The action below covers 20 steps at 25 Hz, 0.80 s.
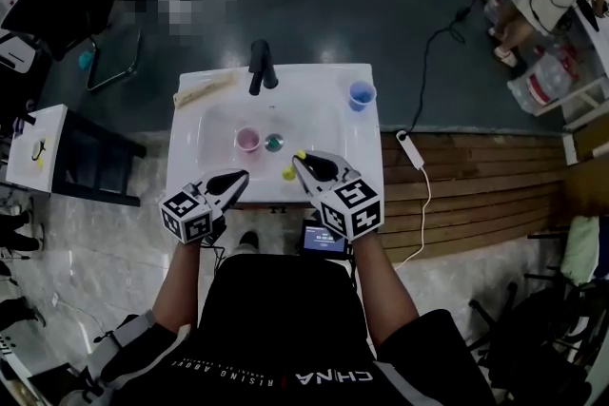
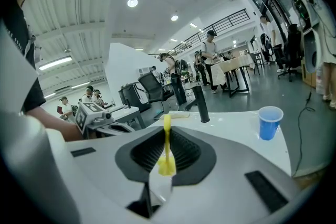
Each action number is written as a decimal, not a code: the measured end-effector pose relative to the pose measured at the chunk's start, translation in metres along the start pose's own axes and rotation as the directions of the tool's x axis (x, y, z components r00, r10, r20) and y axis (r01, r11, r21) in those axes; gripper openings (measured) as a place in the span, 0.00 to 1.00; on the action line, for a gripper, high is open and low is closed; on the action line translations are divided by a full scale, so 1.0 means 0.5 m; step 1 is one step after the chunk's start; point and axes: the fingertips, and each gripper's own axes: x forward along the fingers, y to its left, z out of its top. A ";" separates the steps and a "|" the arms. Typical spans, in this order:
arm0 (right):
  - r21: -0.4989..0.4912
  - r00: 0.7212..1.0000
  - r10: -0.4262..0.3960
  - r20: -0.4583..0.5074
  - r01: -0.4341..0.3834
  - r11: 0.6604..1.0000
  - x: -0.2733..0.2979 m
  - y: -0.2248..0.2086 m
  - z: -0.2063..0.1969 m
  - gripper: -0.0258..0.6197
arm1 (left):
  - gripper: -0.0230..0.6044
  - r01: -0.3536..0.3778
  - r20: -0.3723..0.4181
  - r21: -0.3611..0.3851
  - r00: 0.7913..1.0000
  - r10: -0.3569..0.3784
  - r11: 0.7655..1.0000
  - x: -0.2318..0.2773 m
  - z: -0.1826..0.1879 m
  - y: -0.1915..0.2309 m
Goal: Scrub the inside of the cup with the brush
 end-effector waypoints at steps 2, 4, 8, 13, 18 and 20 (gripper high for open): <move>0.000 1.000 0.011 -0.006 -0.011 1.000 -0.003 0.001 -0.002 0.10 | 0.04 -0.015 -0.010 0.005 1.000 0.015 1.000 -0.002 0.003 0.003; -0.003 1.000 0.022 -0.016 -0.022 1.000 -0.003 0.002 -0.005 0.10 | 0.04 -0.036 -0.022 0.023 0.999 0.037 0.999 -0.005 0.013 0.010; 0.007 0.999 0.026 -0.033 -0.026 1.000 0.011 -0.006 -0.011 0.10 | 0.05 -0.069 -0.064 0.056 0.995 0.073 0.996 -0.007 0.031 0.038; 0.029 0.999 0.014 -0.052 -0.013 1.000 0.059 -0.025 -0.009 0.10 | 0.17 -0.067 -0.157 0.129 0.984 0.088 0.989 0.014 0.016 0.113; 0.045 0.998 0.006 -0.060 -0.004 0.999 0.123 -0.056 -0.002 0.10 | 0.37 -0.043 -0.284 0.202 0.954 0.100 0.979 0.065 -0.020 0.187; 0.051 0.998 0.006 -0.062 -0.003 0.999 0.158 -0.067 0.001 0.10 | 0.45 -0.031 -0.341 0.236 0.933 0.113 0.971 0.088 -0.041 0.219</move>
